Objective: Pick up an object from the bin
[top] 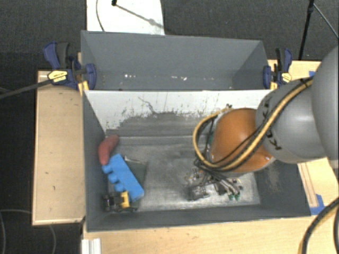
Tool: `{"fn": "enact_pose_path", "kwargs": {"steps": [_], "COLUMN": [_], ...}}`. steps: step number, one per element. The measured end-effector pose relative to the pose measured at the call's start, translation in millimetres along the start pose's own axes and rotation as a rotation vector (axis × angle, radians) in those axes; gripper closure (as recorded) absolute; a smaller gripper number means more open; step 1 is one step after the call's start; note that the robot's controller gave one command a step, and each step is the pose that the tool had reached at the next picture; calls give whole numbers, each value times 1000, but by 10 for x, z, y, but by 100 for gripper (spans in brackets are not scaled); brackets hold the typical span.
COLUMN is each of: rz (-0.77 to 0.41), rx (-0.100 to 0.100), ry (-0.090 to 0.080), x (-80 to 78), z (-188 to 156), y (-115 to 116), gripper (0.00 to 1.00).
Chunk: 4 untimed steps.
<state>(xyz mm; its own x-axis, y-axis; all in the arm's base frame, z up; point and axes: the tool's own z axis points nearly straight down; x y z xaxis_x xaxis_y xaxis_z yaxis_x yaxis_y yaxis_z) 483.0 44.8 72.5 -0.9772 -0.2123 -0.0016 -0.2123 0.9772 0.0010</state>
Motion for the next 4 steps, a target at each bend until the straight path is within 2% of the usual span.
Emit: {"fn": "enact_pose_path", "kwargs": {"steps": [1,2,3,4], "rz": [3,3,-73,-301], "rx": [1,1,0,0], "ry": [-13,-12,2,0], "x": [-30,-28,-253,-390], "z": [-3,-2,-203,-254], "y": [-4,-4,-109,-137], "gripper": [0,0,0,100]}}
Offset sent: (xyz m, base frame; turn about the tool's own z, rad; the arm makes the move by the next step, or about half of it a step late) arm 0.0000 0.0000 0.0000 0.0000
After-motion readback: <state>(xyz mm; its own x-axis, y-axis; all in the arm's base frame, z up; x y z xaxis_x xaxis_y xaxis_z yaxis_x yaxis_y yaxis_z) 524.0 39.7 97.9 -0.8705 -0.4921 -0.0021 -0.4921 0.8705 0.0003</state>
